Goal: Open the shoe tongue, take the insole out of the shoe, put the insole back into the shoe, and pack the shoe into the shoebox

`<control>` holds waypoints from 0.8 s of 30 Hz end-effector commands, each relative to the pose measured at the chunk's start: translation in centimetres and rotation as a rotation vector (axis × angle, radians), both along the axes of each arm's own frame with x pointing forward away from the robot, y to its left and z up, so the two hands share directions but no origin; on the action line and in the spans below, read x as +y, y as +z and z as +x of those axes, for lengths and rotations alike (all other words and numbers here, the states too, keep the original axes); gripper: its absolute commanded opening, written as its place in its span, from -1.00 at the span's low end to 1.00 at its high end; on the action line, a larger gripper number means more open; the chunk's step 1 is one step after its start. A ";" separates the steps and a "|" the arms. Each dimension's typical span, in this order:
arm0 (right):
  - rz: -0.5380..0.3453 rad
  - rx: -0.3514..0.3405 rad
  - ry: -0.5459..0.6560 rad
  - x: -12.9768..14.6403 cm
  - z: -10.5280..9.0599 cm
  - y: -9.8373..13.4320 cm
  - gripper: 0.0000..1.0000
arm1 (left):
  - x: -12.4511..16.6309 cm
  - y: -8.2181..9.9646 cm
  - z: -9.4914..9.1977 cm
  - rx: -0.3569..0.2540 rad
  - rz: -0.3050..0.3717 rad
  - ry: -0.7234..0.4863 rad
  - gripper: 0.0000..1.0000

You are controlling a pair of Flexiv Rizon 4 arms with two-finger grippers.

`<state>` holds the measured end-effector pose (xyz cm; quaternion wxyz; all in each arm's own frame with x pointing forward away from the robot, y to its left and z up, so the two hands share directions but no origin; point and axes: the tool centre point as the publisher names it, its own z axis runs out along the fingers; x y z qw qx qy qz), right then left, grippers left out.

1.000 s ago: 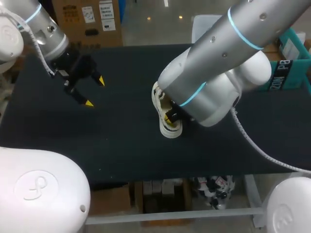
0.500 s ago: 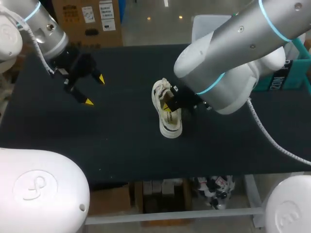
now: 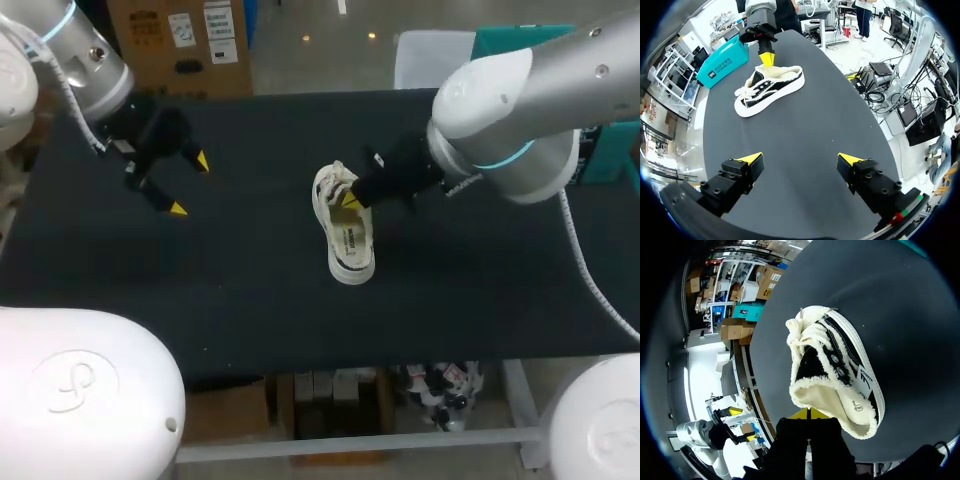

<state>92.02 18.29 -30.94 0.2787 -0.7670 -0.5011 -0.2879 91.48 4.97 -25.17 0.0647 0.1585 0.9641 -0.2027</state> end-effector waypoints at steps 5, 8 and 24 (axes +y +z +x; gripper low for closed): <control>0.144 0.214 0.306 -0.6 1.1 0.4 -1.00 | 0.2 0.2 -0.7 -0.005 0.007 0.023 1.00; 0.087 0.237 0.309 -0.7 1.5 0.4 -1.00 | 0.3 0.3 -1.0 -0.007 0.007 0.032 1.00; -0.119 0.215 0.165 -2.3 2.4 0.8 -1.00 | 0.4 0.3 -1.9 -0.003 0.009 0.068 1.00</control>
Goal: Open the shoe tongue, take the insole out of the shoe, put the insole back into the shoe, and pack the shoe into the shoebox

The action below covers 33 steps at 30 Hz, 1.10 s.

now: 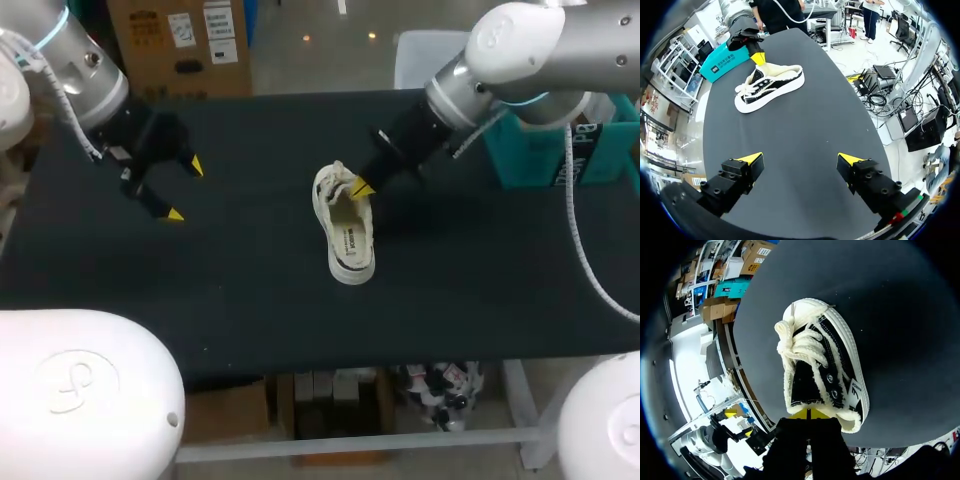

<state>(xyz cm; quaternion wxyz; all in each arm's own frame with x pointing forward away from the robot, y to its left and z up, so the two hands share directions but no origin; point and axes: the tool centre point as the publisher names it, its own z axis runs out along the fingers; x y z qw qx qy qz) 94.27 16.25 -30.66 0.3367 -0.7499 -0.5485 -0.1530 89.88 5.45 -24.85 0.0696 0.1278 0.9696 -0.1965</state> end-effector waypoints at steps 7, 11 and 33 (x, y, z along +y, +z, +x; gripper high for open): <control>-0.152 -0.113 -0.163 -1.6 0.7 1.1 -1.00 | -0.2 -0.1 -0.5 0.001 0.000 0.014 1.00; -0.200 -0.143 -0.198 -2.5 0.8 1.5 -0.64 | -0.1 0.0 -0.6 0.003 0.007 0.024 1.00; -0.151 -0.196 -0.276 -4.4 0.8 1.7 1.00 | 2.6 1.6 0.0 0.040 0.005 0.143 1.00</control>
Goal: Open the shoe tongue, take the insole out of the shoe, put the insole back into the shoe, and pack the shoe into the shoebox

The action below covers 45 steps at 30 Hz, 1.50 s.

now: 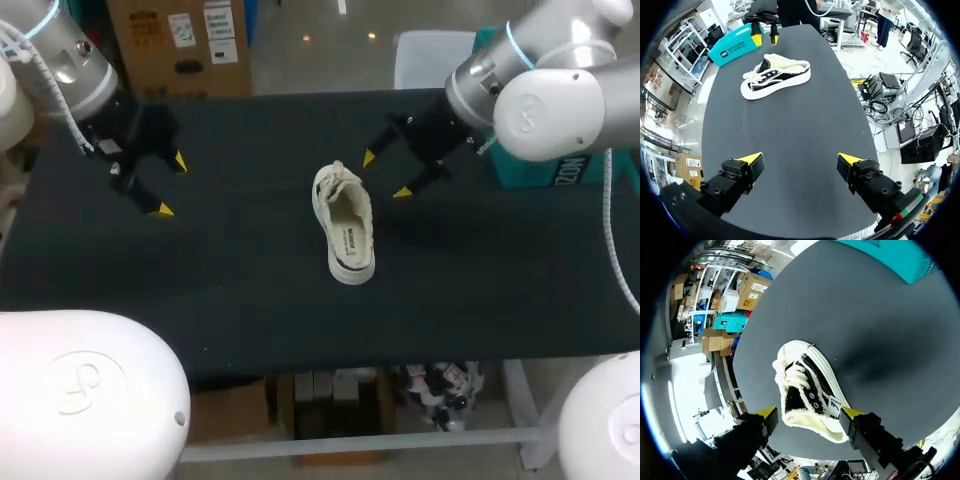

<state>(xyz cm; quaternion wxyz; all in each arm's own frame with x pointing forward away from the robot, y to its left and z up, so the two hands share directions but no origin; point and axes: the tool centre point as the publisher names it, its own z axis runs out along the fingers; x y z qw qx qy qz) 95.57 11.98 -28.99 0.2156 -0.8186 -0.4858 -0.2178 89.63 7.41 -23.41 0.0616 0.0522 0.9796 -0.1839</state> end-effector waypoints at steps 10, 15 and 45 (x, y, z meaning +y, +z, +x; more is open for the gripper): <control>-0.290 -0.125 0.116 1.3 -0.2 1.2 1.00 | 1.2 0.8 1.2 0.005 0.016 -0.025 1.00; -0.445 -0.263 0.186 2.0 -0.6 1.6 1.00 | 1.5 0.4 1.4 0.039 0.035 -0.017 1.00; -0.695 -0.348 0.395 2.2 -0.6 -3.7 1.00 | 3.3 -0.1 2.3 0.104 0.079 -0.004 1.00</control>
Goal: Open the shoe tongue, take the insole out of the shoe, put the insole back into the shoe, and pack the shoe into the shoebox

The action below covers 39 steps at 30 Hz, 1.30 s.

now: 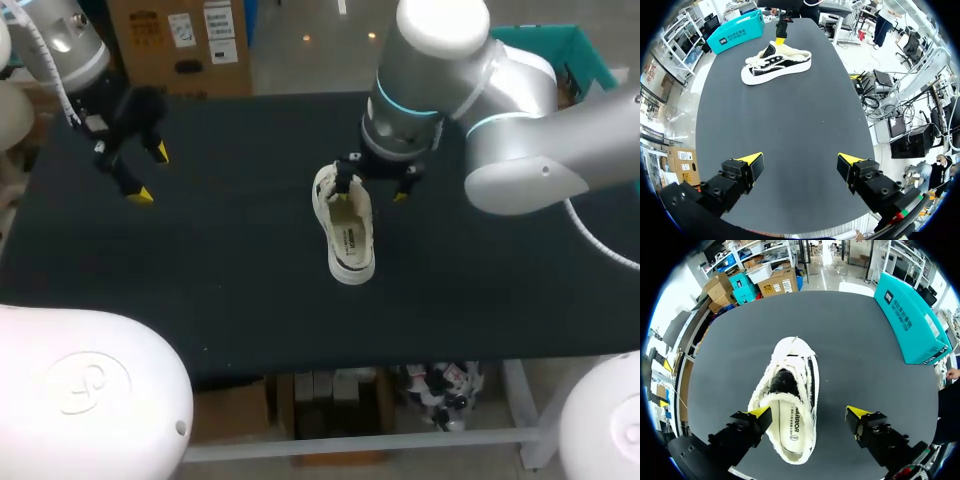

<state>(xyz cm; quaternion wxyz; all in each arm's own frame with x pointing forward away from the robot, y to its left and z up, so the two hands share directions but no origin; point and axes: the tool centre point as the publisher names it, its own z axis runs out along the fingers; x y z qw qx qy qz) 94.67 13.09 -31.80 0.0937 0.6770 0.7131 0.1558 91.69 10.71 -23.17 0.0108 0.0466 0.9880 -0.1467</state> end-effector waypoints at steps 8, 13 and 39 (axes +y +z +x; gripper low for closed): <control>-0.112 0.053 -0.037 0.8 1.0 -3.0 0.72 | 0.4 -1.1 0.3 0.022 0.003 0.005 1.00; -0.106 0.061 -0.029 0.8 1.1 -3.5 -0.43 | 0.4 -1.3 0.6 0.041 0.021 0.000 1.00; -0.045 0.004 -0.126 -1.7 3.8 2.2 -1.00 | -0.7 -0.8 2.8 0.101 0.192 -0.048 1.00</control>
